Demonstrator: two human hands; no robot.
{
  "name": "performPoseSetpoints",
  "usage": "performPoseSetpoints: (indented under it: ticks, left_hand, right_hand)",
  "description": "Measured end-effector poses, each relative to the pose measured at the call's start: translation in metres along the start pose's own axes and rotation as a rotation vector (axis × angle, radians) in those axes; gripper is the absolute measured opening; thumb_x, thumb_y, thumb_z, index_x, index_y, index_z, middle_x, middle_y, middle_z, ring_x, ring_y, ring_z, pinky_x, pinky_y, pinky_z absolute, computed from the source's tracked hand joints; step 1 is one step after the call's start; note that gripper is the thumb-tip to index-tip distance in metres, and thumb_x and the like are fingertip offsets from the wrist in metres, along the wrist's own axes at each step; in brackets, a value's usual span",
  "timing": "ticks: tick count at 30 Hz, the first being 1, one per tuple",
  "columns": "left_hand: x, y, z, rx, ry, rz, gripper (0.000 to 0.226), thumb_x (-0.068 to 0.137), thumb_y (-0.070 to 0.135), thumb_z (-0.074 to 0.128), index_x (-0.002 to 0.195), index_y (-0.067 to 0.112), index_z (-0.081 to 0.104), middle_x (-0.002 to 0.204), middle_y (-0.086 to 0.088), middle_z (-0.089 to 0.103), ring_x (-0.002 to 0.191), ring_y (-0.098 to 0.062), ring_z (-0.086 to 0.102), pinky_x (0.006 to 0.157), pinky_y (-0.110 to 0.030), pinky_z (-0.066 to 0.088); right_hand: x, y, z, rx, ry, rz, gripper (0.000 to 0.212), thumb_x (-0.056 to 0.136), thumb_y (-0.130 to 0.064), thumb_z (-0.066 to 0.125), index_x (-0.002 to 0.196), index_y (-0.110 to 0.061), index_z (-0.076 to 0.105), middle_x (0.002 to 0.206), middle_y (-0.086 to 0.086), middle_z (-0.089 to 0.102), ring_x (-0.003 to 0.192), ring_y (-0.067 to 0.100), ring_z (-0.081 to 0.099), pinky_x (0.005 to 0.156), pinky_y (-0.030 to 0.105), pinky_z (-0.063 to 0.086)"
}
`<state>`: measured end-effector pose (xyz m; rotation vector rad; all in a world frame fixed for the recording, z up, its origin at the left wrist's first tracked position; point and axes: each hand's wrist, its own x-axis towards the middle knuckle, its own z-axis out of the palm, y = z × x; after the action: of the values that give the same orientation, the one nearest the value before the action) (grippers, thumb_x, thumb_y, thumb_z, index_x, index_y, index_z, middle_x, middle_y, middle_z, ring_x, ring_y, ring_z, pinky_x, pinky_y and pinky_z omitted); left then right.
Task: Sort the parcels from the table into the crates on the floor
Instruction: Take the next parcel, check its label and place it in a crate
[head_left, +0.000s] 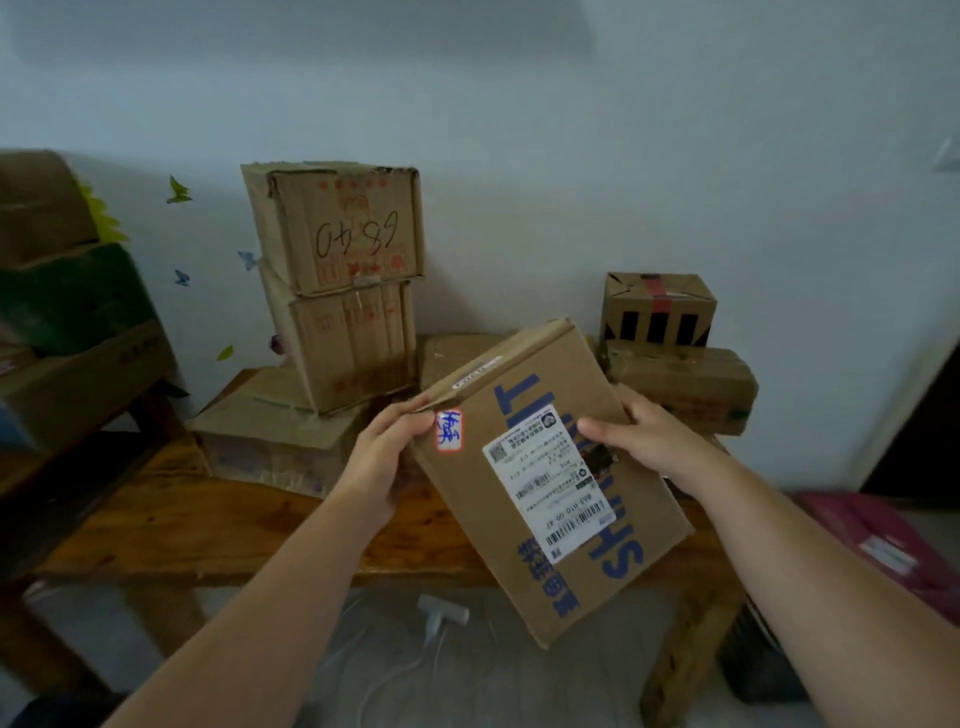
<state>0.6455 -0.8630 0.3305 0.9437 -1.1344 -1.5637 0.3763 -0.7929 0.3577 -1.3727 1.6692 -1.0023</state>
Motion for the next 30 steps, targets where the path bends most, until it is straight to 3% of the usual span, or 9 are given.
performPoseSetpoints:
  ticks: [2,4,6,9,13,19,23,27,30]
  left_hand:
    - [-0.006,-0.012,-0.003,-0.058,0.028,-0.025,0.014,0.088,0.018,0.059,0.101,0.017,0.064,0.069,-0.002,0.072,0.061,-0.015,0.069,0.047,-0.027,0.052]
    - [-0.010,-0.018,-0.002,-0.100,0.063,-0.032,0.012,0.089,0.018,0.058,0.099,0.015,0.063,0.069,-0.002,0.071,0.059,-0.015,0.068,0.047,-0.028,0.052]
    - [-0.012,-0.019,0.000,-0.136,0.093,-0.045,0.013,0.089,0.021,0.059,0.100,0.014,0.061,0.071,-0.004,0.072,0.062,-0.016,0.069,0.049,-0.030,0.054]
    - [-0.013,-0.020,0.007,-0.209,0.143,-0.078,0.017,0.088,0.024,0.060,0.101,0.013,0.061,0.082,-0.007,0.072,0.073,-0.020,0.070,0.055,-0.034,0.056]
    - [-0.018,-0.025,0.031,-0.294,0.116,-0.126,0.017,0.087,0.024,0.062,0.101,0.014,0.058,0.084,-0.007,0.073,0.079,-0.023,0.072,0.062,-0.041,0.058]
    - [-0.025,-0.045,0.079,0.184,-0.034,-0.159,0.029,0.082,0.050,0.062,0.099,0.026,0.063,0.124,-0.005,0.060,0.118,-0.023,0.052,0.104,-0.044,0.033]
    - [-0.038,-0.060,0.137,0.331,-0.120,-0.164,0.042,0.082,0.060,0.057,0.097,0.021,0.065,0.101,-0.004,0.070,0.097,-0.022,0.063,0.094,-0.042,0.046]
    - [-0.053,-0.088,0.190,0.369,-0.188,-0.167,0.036,0.075,0.056,0.066,0.099,0.030,0.060,0.092,0.005,0.070,0.081,-0.013,0.068,0.067,-0.028,0.052]
    - [-0.064,-0.114,0.243,0.362,-0.235,-0.185,0.027,0.074,0.050,0.071,0.092,0.033,0.063,0.089,0.010,0.072,0.084,-0.012,0.068,0.069,-0.030,0.051]
  right_hand:
    - [-0.006,0.007,0.007,-0.070,0.112,0.049,0.071,0.057,-0.073,0.065,0.122,-0.061,0.041,0.141,-0.006,0.047,0.108,0.013,0.056,0.079,0.031,0.044]
    - [-0.009,0.018,0.009,-0.121,0.301,0.116,0.104,0.052,-0.079,0.061,0.143,-0.039,0.032,0.147,0.000,0.041,0.122,0.025,0.050,0.083,0.036,0.041]
    - [-0.014,0.029,0.007,-0.127,0.479,0.170,0.109,0.055,-0.077,0.064,0.147,-0.029,0.029,0.150,0.005,0.037,0.130,0.031,0.042,0.093,0.045,0.041]
    - [-0.025,0.052,0.002,0.056,0.646,0.243,0.105,0.063,-0.064,0.074,0.147,-0.024,0.026,0.149,0.009,0.038,0.131,0.032,0.042,0.101,0.049,0.041]
    - [-0.040,0.075,-0.003,0.532,0.559,0.195,0.077,0.072,-0.035,0.080,0.137,-0.019,0.042,0.126,0.008,0.060,0.112,0.028,0.059,0.096,0.053,0.047]
    - [-0.065,0.102,-0.047,0.589,0.653,0.111,0.050,0.077,-0.020,0.077,0.121,-0.015,0.055,0.109,0.006,0.069,0.095,0.024,0.067,0.080,0.045,0.056]
    - [-0.095,0.131,-0.098,0.522,0.681,0.072,0.040,0.075,-0.020,0.078,0.110,-0.020,0.058,0.098,0.000,0.072,0.085,0.019,0.070,0.069,0.034,0.054]
    - [-0.127,0.161,-0.147,0.429,0.666,0.060,0.036,0.075,-0.021,0.079,0.105,-0.028,0.061,0.093,-0.006,0.073,0.084,0.016,0.070,0.073,0.037,0.056]
    - [-0.156,0.189,-0.199,0.375,0.661,0.072,0.028,0.076,-0.021,0.077,0.097,-0.032,0.062,0.096,-0.005,0.073,0.088,0.019,0.070,0.079,0.043,0.056]
